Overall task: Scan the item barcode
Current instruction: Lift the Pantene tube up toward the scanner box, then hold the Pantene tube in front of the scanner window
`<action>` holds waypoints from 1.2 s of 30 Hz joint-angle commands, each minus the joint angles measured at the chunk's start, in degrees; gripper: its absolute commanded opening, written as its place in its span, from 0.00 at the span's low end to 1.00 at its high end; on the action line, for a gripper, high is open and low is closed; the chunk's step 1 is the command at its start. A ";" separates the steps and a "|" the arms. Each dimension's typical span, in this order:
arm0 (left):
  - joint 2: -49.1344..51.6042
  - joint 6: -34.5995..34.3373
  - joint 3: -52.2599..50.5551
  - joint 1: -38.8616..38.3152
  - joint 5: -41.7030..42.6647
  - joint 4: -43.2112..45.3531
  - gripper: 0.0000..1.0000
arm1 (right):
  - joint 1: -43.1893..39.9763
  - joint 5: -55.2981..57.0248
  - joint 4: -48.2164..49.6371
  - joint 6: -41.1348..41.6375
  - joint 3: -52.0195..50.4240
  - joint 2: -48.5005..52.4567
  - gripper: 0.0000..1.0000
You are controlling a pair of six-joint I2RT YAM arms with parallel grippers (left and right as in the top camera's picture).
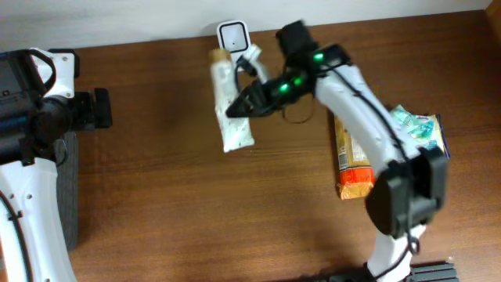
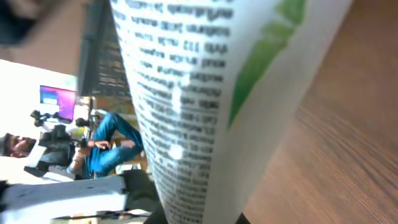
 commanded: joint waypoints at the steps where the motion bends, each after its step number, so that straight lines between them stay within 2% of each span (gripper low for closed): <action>1: -0.63 0.72 0.02 0.15 0.44 -0.11 0.99 | -2.12 -5.01 0.33 -0.98 1.29 -5.86 0.04; 3: -0.63 0.72 0.02 0.15 0.44 -0.11 0.99 | -2.43 -2.43 0.35 -0.98 1.29 -7.54 0.04; 5: -0.63 0.72 0.02 0.15 0.44 -0.11 0.99 | -1.95 10.36 0.37 2.60 1.90 -8.00 0.04; 6: -0.63 0.72 0.02 0.15 0.44 -0.11 0.99 | -1.05 26.49 1.33 4.79 2.25 -8.00 0.04; 7: -0.63 0.72 0.02 0.15 0.44 -0.11 0.99 | -0.22 36.44 2.27 6.03 2.25 -8.00 0.04; 9: -0.63 0.72 0.02 0.15 0.44 -0.11 0.99 | 3.87 71.06 9.16 6.34 2.12 -6.40 0.04; 10: -0.63 0.72 0.02 0.15 0.44 -0.11 0.99 | 6.05 85.96 15.58 2.60 2.08 -3.96 0.04; 11: -0.63 0.72 0.02 0.15 0.44 -0.11 0.99 | 6.95 90.90 20.20 -2.34 2.08 -2.21 0.04; 13: -0.63 0.72 0.02 0.15 0.44 -0.11 0.99 | 8.07 96.78 30.14 -12.63 2.08 2.21 0.04; 16: -0.63 0.72 0.02 0.15 0.44 -0.11 0.99 | 8.15 104.43 50.62 -33.33 2.08 9.84 0.04; 18: -0.63 0.72 0.02 0.15 0.44 -0.15 0.99 | 8.09 105.92 68.57 -53.68 2.08 16.17 0.04; 20: -0.63 0.72 0.02 0.15 0.44 -0.33 0.99 | 8.02 105.90 80.48 -63.28 2.08 20.90 0.04; 23: -0.63 0.72 0.02 0.15 0.44 -0.70 0.99 | 7.30 103.97 90.36 -66.62 2.10 26.99 0.04; 28: -0.63 0.72 0.02 0.15 0.44 -0.81 0.99 | 6.51 97.55 91.67 -66.62 2.14 31.85 0.04; 36: -0.63 0.72 0.02 0.15 0.44 -0.90 0.99 | 6.54 98.62 91.41 -66.66 2.14 32.22 0.04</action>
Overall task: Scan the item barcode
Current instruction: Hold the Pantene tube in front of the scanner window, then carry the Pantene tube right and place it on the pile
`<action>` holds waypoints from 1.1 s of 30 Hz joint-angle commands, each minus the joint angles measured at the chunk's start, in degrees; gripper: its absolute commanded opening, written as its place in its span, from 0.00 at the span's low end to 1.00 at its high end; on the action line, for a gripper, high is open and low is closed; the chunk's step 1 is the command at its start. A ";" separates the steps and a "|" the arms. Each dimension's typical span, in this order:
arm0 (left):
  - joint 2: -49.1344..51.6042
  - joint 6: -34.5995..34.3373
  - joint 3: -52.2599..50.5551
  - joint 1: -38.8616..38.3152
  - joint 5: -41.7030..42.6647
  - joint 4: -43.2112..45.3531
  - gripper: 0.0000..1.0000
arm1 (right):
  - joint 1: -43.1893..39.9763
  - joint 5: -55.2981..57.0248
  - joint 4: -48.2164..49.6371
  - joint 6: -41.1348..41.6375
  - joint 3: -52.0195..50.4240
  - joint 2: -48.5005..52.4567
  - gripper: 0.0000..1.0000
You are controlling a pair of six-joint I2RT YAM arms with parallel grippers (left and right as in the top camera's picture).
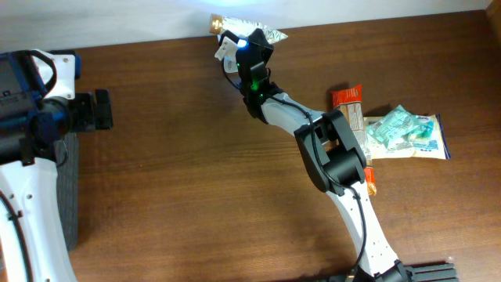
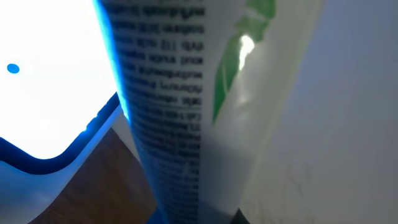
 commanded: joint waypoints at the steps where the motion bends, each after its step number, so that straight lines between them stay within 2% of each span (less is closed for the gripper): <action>1: -0.63 0.72 0.02 0.15 0.44 -0.07 0.99 | -0.17 0.68 1.46 0.55 1.38 -1.03 0.04; 6: -0.63 0.72 0.02 0.15 0.44 -0.07 0.99 | -0.07 0.79 1.46 0.35 1.36 -2.21 0.04; 10: -0.63 0.72 0.02 0.15 0.44 -0.07 0.99 | -0.07 0.70 -1.09 0.42 1.36 -8.09 0.04; 14: -0.63 0.72 0.02 0.15 0.44 -0.07 0.99 | -0.17 -6.67 -22.16 2.62 1.36 -17.99 0.04; 19: -0.63 0.72 0.02 0.15 0.44 -0.07 0.99 | -0.07 -22.71 -45.72 21.88 1.38 -31.19 0.04; 22: -0.63 0.72 0.02 0.15 0.44 -0.07 0.99 | -0.44 -41.92 -61.88 41.62 1.38 -41.88 0.04; 23: -0.63 0.72 0.02 0.15 0.44 -0.07 0.99 | -0.52 -44.63 -67.10 46.97 1.38 -45.18 0.05; 26: -0.63 0.72 0.02 0.15 0.44 -0.07 0.99 | -1.42 -44.28 -80.70 53.77 1.38 -52.87 0.04; 28: -0.63 0.72 0.02 0.15 0.44 -0.07 0.99 | -6.05 -43.32 -92.87 57.20 1.38 -57.11 0.04; 31: -0.63 0.72 0.02 0.15 0.44 -0.07 0.99 | -17.59 -34.51 -105.20 68.17 0.72 -56.57 0.04; 33: -0.63 0.72 0.02 0.15 0.44 -0.07 0.99 | -24.37 -34.56 -108.74 71.45 -1.38 -54.60 0.04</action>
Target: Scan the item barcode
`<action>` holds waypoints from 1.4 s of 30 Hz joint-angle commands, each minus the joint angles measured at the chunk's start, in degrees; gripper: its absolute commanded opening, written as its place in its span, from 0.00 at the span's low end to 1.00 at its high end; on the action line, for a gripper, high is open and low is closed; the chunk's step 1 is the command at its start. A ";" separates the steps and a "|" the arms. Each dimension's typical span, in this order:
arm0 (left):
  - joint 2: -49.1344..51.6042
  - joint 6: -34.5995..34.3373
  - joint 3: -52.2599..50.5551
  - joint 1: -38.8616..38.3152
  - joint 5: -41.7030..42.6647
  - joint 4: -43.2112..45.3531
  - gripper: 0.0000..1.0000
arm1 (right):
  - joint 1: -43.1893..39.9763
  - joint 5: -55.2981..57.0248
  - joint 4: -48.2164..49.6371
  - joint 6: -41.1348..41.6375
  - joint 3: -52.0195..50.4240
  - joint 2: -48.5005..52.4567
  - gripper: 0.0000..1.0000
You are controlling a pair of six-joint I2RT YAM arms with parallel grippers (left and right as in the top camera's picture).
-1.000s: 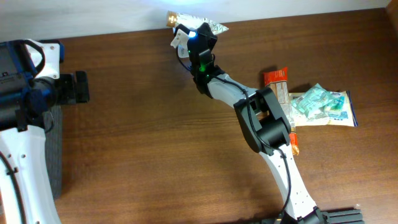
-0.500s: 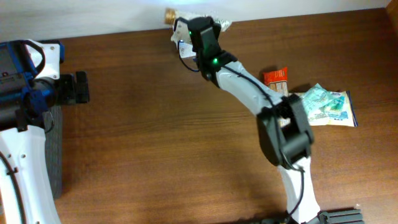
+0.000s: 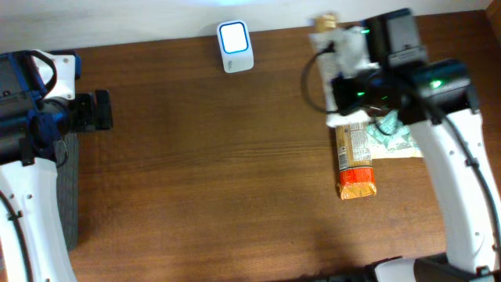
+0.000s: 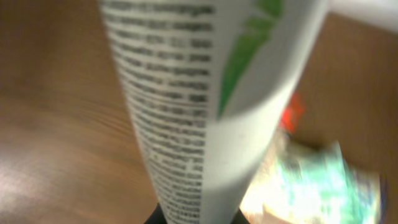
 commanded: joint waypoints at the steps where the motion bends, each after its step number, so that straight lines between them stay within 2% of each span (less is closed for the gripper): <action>1: -0.63 0.72 0.02 0.15 0.44 0.11 0.99 | -10.34 4.04 -3.04 9.51 -3.30 3.32 0.04; 5: -0.63 0.72 0.02 0.15 0.44 0.11 0.99 | -18.60 4.00 -0.81 9.03 -12.90 11.85 0.04; 8: -0.63 0.72 0.02 0.15 0.44 0.11 0.99 | -19.89 2.69 2.69 9.05 -16.52 20.02 0.05; 12: -0.63 0.72 0.02 0.15 0.44 0.11 0.99 | -19.78 -1.73 3.41 7.50 -13.92 19.45 0.38; 14: -0.63 0.72 0.02 0.15 0.44 0.11 0.99 | -19.71 -2.60 -0.61 5.68 -9.09 16.98 0.54; 15: -0.63 0.72 0.02 0.15 0.44 0.11 0.99 | -19.69 -4.39 -5.46 3.78 -2.93 14.01 0.65; 16: -0.63 0.72 0.02 0.15 0.44 0.11 0.99 | -19.56 -5.35 -7.58 2.91 0.07 12.46 0.71; 17: -0.63 0.72 0.02 0.15 0.44 0.11 0.99 | -19.30 -5.92 -9.66 2.58 3.23 10.78 0.75; 20: -0.63 0.72 0.02 0.15 0.44 0.11 0.99 | -15.72 -5.97 -15.89 2.64 14.82 2.19 0.77; 21: -0.63 0.72 0.02 0.15 0.44 0.11 0.99 | -13.31 -5.97 -16.74 3.19 17.66 -1.38 0.99; 24: -0.63 0.72 0.02 0.15 0.44 0.11 0.99 | -6.49 -6.34 -16.76 3.26 19.17 -11.23 0.99; 26: -0.63 0.72 0.02 0.15 0.44 0.11 0.99 | -4.74 -6.34 -16.76 3.26 19.17 -15.98 0.99; 32: -0.63 0.72 0.02 0.15 0.44 0.11 0.99 | -4.76 -5.88 -20.70 3.23 19.15 -24.30 0.99; 35: -0.63 0.72 0.02 0.15 0.44 0.11 0.99 | -5.90 -1.18 -20.26 3.02 17.31 -26.12 0.99; 37: -0.63 0.72 0.02 0.15 0.44 0.11 0.99 | -6.43 2.69 -15.06 2.69 11.17 -29.40 0.99; 40: -0.63 0.72 0.02 0.15 0.44 0.11 0.99 | -8.13 2.75 0.46 -1.01 -2.93 -37.66 0.99; 42: -0.63 0.72 0.02 0.15 0.44 0.11 0.99 | -10.91 2.10 13.68 -1.55 -17.25 -45.16 0.99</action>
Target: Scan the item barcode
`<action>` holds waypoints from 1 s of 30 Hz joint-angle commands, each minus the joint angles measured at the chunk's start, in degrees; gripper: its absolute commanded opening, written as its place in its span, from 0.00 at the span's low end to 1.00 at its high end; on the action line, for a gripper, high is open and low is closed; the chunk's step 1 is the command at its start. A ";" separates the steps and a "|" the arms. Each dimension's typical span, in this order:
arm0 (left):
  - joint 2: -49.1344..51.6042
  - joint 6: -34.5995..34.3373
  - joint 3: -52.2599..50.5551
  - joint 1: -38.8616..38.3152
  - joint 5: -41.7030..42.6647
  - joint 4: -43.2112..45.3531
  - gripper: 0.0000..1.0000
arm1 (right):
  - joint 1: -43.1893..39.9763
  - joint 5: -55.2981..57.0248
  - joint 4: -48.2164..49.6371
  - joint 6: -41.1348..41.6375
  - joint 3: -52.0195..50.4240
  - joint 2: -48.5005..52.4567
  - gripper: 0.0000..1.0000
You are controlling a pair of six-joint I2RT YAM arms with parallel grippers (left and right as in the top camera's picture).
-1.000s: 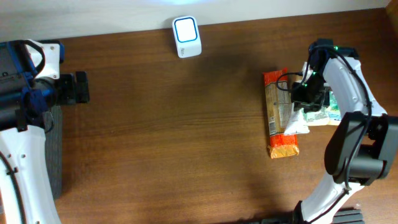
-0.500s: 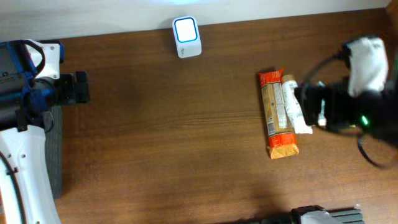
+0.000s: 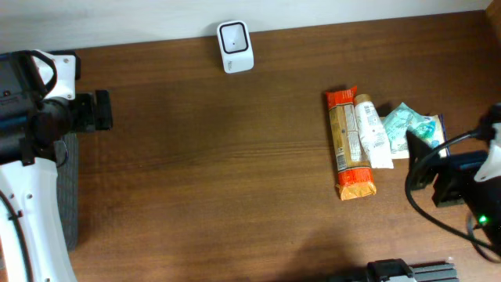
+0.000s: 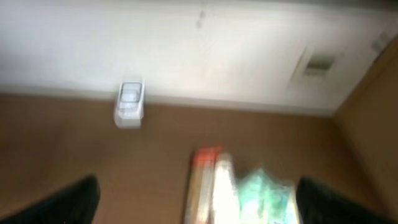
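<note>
The white scanner [image 3: 235, 45] stands at the table's back edge, and shows blurred in the right wrist view [image 4: 129, 102]. The white printed packet [image 3: 372, 129] lies flat between an orange bar packet [image 3: 348, 149] and a teal packet [image 3: 415, 129]. My right gripper [image 3: 416, 160] is near the right edge, just in front of the teal packet, open and holding nothing. In its own view the right gripper [image 4: 198, 186] has both fingers [image 4: 78, 199] spread wide, with the white packet [image 4: 224, 186] ahead. My left gripper [image 3: 98, 110] stays at the far left.
The wall runs close behind the scanner. A dark grey mat [image 3: 69, 188] lies under the left arm at the left edge. Cables hang off the right arm [image 3: 470, 211] at the lower right.
The white packet was in my right gripper above the pile at the right. Now it lies on the table between the orange and teal packets, and the gripper is open and drawn back.
My right gripper held the white packet in front of the scanner. Then it pressed it close to the scanner's lit blue face. Then it held it over the packets at the right. Now the packet lies there and the gripper is free. The left arm stayed still throughout.
</note>
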 commanded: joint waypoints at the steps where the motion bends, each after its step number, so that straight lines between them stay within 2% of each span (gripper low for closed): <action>1: -0.63 0.72 0.02 0.15 0.42 0.20 0.99 | -4.02 0.55 14.47 -2.01 -20.28 -11.30 0.98; 4: -0.63 0.72 0.02 0.15 0.42 0.20 0.99 | -6.54 -2.80 38.16 -1.97 -50.45 -26.16 0.99; 7: -0.63 0.72 0.02 0.15 0.42 0.17 0.99 | -6.62 -8.46 58.53 -1.95 -74.42 -37.40 0.99; 10: -0.63 0.72 0.02 0.15 0.42 0.20 0.99 | -6.58 -10.51 69.70 -1.75 -88.98 -44.09 0.99; 14: -0.63 0.72 0.02 0.15 0.42 0.20 0.99 | -6.58 -10.49 70.40 -1.75 -96.43 -49.81 0.99; 17: -0.63 0.72 0.02 0.15 0.42 0.20 0.99 | -6.56 -11.67 70.62 -1.75 -99.97 -49.83 0.99; 18: -0.63 0.72 0.02 0.15 0.42 0.20 0.99 | -6.58 -12.26 67.69 -1.73 -100.63 -49.83 0.99; 30: -0.63 0.72 0.02 0.15 0.42 0.20 0.99 | -6.58 -13.44 66.55 -1.55 -100.63 -49.59 0.99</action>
